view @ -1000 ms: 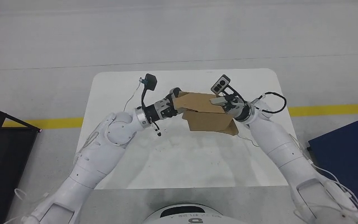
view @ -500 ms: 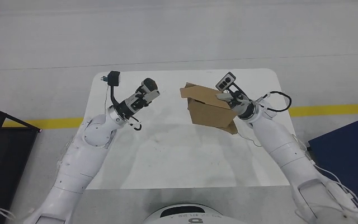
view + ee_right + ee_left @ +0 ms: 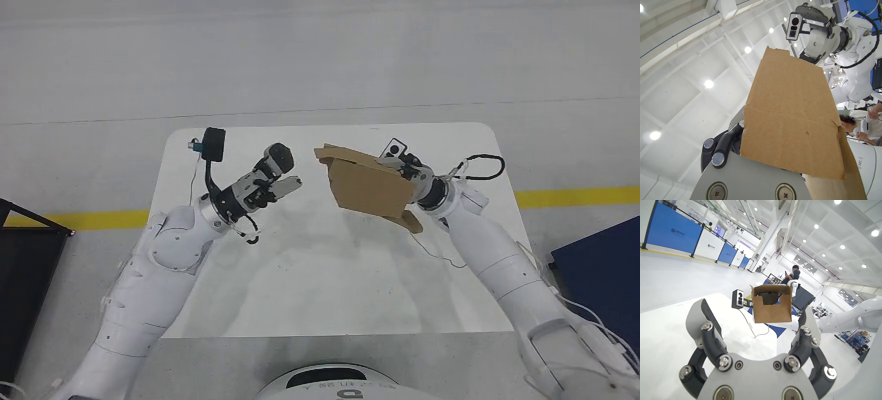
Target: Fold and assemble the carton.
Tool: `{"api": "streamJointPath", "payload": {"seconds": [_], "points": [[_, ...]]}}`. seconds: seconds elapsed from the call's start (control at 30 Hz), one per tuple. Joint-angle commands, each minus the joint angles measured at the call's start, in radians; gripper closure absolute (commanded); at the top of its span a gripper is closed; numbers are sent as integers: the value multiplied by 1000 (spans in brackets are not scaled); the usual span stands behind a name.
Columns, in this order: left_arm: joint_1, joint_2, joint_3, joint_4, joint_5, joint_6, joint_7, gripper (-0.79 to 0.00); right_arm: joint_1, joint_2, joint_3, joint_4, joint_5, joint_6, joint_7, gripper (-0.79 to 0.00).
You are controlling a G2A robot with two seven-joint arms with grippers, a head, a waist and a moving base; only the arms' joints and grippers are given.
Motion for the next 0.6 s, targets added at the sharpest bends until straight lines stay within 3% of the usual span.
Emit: {"api": "streamJointPath", "payload": {"seconds": [0.0, 0.27, 0.57], "points": [[-15, -4, 15, -2, 0, 10, 1, -785, 0, -1, 3, 1, -4, 2, -1, 0], [-85, -18, 69, 30, 9, 14, -14, -785, -8, -6, 17, 0, -21, 12, -5, 0], [-123, -36, 124, 90, 108, 31, 43, -785, -21, -10, 32, -17, -39, 26, -7, 0]]}}
